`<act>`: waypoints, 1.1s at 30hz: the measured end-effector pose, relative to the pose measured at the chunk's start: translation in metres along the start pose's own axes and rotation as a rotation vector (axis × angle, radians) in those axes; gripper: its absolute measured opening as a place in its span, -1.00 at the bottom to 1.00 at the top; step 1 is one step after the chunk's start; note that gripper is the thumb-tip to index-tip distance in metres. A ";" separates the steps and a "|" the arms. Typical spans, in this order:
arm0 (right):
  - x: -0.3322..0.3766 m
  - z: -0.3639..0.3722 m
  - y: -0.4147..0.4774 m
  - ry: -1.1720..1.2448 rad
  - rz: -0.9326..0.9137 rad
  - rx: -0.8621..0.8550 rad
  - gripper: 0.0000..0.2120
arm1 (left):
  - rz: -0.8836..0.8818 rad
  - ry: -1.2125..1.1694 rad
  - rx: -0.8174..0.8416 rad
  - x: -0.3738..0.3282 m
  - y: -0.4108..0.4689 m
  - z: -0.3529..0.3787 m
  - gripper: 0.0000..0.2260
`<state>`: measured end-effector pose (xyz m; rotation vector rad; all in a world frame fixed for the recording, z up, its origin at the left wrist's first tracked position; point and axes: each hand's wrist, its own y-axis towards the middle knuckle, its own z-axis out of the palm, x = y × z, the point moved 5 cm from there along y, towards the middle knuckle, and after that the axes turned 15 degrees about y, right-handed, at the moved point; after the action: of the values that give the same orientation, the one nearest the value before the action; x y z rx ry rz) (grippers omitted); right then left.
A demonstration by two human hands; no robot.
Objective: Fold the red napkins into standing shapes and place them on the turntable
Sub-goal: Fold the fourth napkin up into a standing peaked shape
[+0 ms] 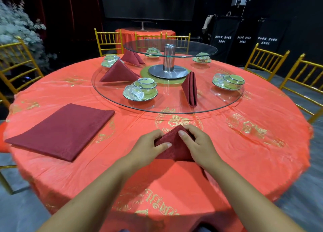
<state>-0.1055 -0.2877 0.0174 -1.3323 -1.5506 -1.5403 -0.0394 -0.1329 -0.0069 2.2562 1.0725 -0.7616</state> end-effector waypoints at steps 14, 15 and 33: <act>-0.002 0.000 0.003 0.043 -0.049 -0.023 -0.86 | 0.041 -0.173 -0.023 -0.031 0.022 -0.022 -0.94; -0.001 0.001 0.002 0.046 -0.055 -0.028 -0.87 | 0.043 -0.174 -0.027 -0.031 0.022 -0.021 -0.93; -0.001 -0.003 -0.001 0.033 -0.084 -0.102 -0.84 | 0.002 -0.142 0.054 0.001 0.006 -0.023 -0.85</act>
<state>-0.1072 -0.2902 0.0164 -1.3049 -1.5432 -1.7049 -0.0282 -0.1204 0.0105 2.2102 0.9938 -0.9455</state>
